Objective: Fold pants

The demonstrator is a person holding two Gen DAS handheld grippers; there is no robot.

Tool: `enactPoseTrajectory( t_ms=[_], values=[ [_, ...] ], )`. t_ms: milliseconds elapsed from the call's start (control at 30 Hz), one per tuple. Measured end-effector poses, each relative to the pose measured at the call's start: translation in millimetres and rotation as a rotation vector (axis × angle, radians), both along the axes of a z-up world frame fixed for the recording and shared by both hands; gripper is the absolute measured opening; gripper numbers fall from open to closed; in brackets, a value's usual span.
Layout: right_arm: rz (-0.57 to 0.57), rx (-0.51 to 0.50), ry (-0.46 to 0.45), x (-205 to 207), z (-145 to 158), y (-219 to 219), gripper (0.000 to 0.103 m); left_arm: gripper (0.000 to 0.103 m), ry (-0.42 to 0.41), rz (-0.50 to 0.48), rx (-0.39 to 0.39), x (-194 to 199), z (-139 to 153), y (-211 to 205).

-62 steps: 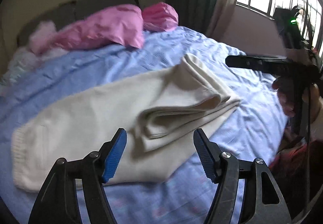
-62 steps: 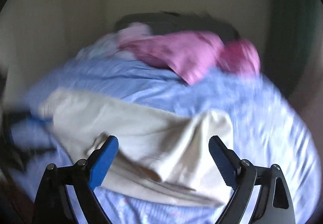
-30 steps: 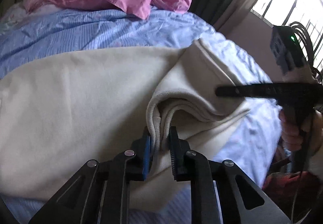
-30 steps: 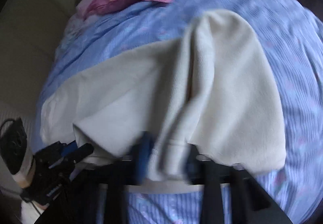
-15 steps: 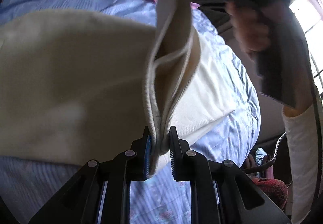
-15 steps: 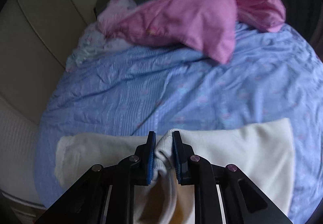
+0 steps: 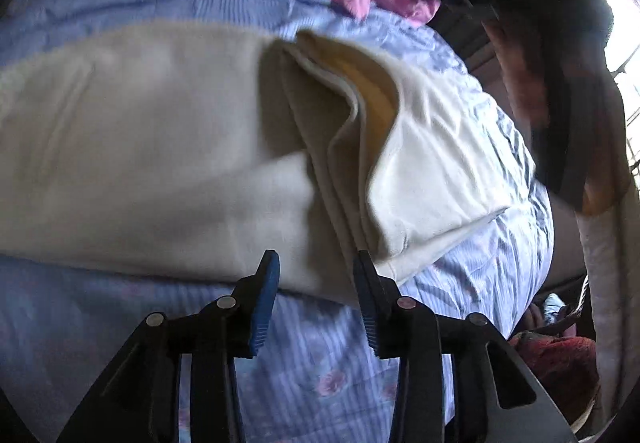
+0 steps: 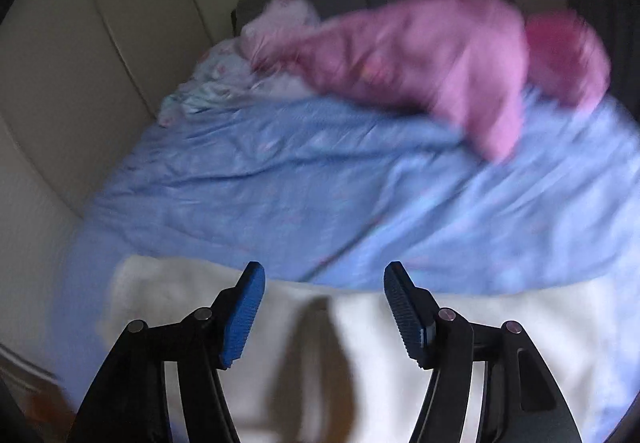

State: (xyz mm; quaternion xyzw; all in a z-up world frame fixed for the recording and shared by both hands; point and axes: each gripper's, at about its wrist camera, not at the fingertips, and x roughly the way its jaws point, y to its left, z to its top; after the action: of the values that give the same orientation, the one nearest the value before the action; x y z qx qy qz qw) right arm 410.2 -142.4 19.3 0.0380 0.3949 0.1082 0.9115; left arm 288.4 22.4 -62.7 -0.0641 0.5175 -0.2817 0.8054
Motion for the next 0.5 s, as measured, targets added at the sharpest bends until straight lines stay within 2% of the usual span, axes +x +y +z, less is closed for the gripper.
enactPoseTrajectory(
  t_ms=[67, 133, 233, 333, 500],
  values=[
    [-0.012, -0.128, -0.062, -33.0, 6.4, -8.9, 0.063, 0.041, -0.051, 0.007, -0.023, 4.0, 14.0, 0.8],
    [-0.007, -0.156, -0.076, -57.2, 6.8, -23.5, 0.063, 0.044, -0.079, 0.026, -0.073, 15.8, 28.9, 0.5],
    [-0.008, -0.156, -0.060, -98.6, -2.8, -46.7, 0.064, 0.055, -0.084, 0.053, -0.161, 44.1, 46.1, 5.1],
    [0.036, -0.153, -0.042, -133.5, -19.0, -53.4, 0.064, 0.055, -0.064, 0.098, -0.203, 74.4, 51.7, 3.4],
    [0.231, -0.095, -0.026, -165.5, -46.9, -21.9, 0.064, 0.056, 0.029, 0.094, -0.189, 115.3, 30.8, -33.6]
  ],
)
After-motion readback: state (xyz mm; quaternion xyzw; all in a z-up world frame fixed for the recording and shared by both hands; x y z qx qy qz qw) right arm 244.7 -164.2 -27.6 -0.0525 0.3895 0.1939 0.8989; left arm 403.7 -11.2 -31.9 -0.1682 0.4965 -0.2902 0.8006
